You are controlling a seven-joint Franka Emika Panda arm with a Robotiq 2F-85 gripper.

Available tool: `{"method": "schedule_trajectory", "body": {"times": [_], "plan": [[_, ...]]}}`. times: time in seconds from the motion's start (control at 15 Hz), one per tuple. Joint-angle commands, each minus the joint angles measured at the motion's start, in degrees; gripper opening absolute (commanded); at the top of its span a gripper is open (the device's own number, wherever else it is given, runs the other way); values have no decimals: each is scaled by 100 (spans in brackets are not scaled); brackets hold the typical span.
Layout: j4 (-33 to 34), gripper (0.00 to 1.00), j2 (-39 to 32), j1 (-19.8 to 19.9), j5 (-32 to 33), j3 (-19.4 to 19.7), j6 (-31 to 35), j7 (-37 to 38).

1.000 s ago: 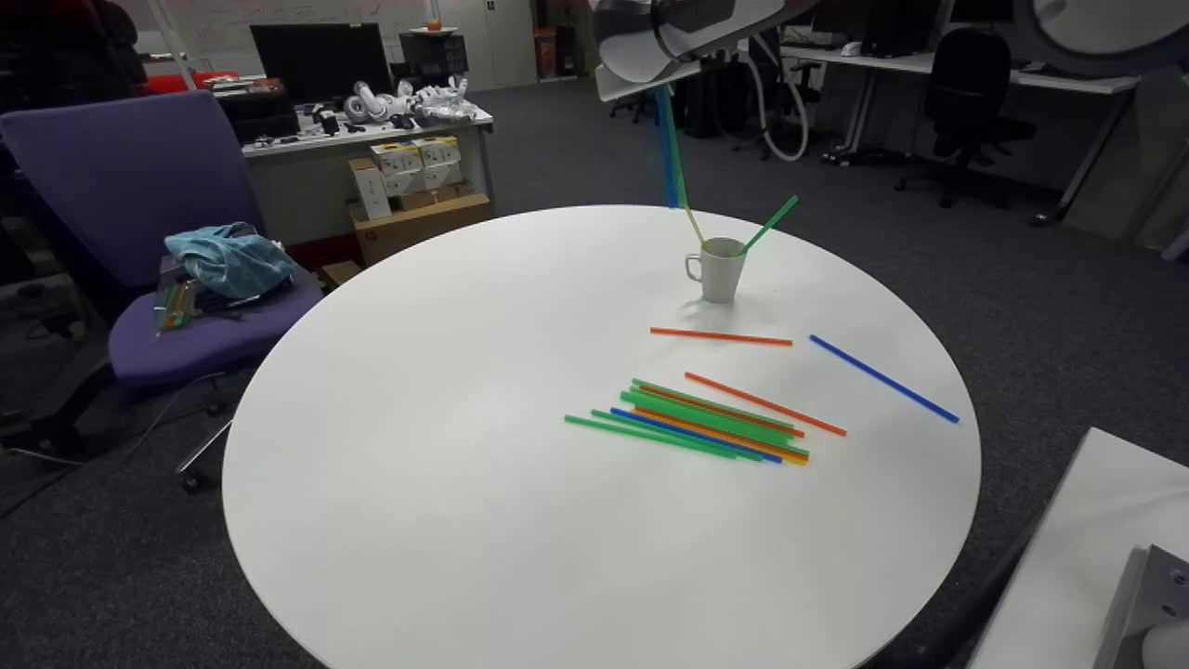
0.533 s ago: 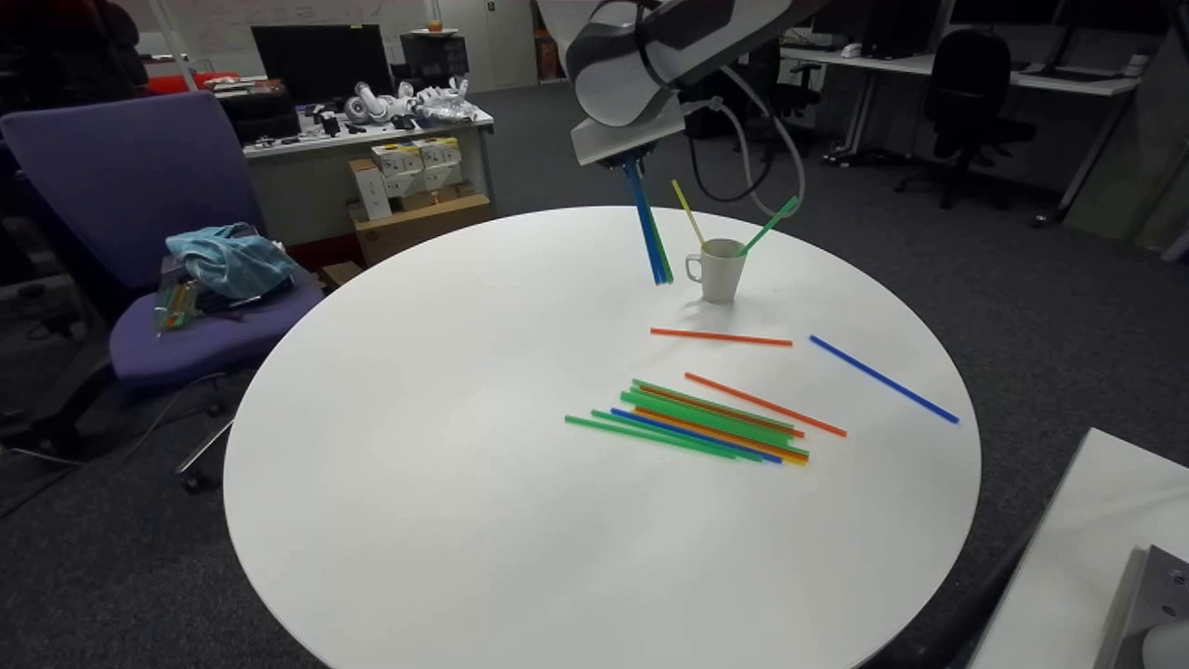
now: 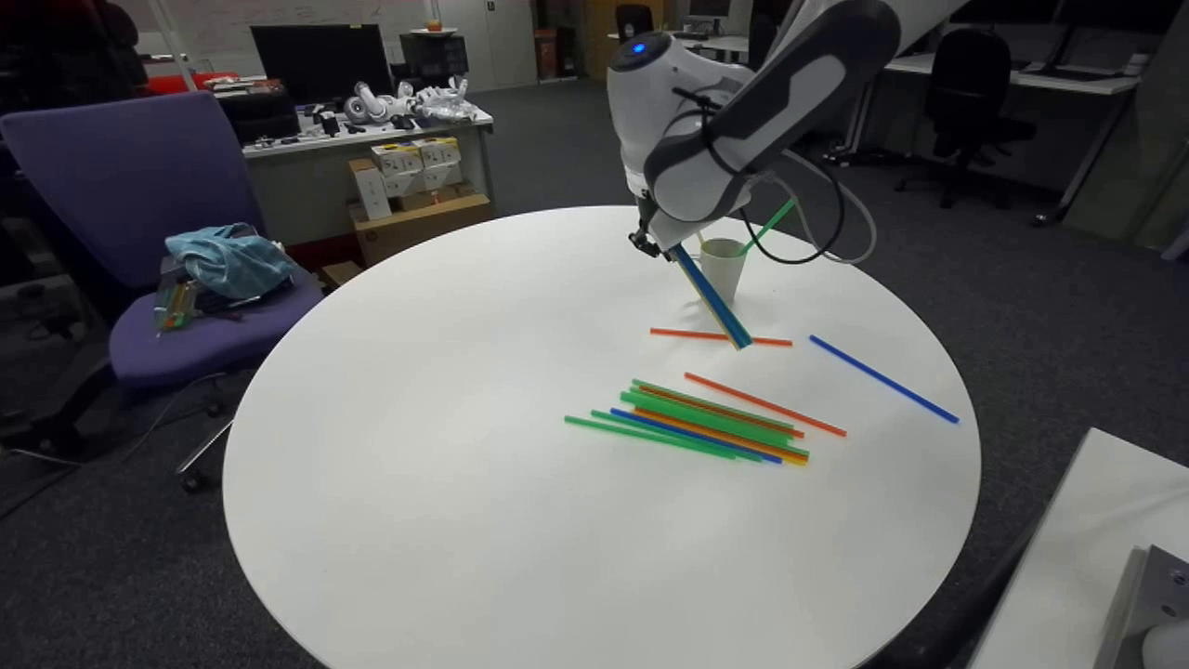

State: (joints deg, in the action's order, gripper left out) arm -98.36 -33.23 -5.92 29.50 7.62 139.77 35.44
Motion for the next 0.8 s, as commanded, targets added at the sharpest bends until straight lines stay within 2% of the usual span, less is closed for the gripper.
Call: {"method": "schedule_trajectory", "body": {"times": [0.0,0.2,0.27,0.47,0.53,0.73], "plan": [[-1218,1,541,436,-508,-139,1151,-1328],[-1743,1,611,920,-1042,-497,1692,-2644],[-1863,1,653,1207,-1121,-771,1705,-3051],[-2097,1,771,1733,-1472,-1359,1407,-4252],[-2151,1,805,1618,-1795,-1272,1311,-4687],[-2209,1,826,1673,-2121,-1326,1073,-5388]]}}
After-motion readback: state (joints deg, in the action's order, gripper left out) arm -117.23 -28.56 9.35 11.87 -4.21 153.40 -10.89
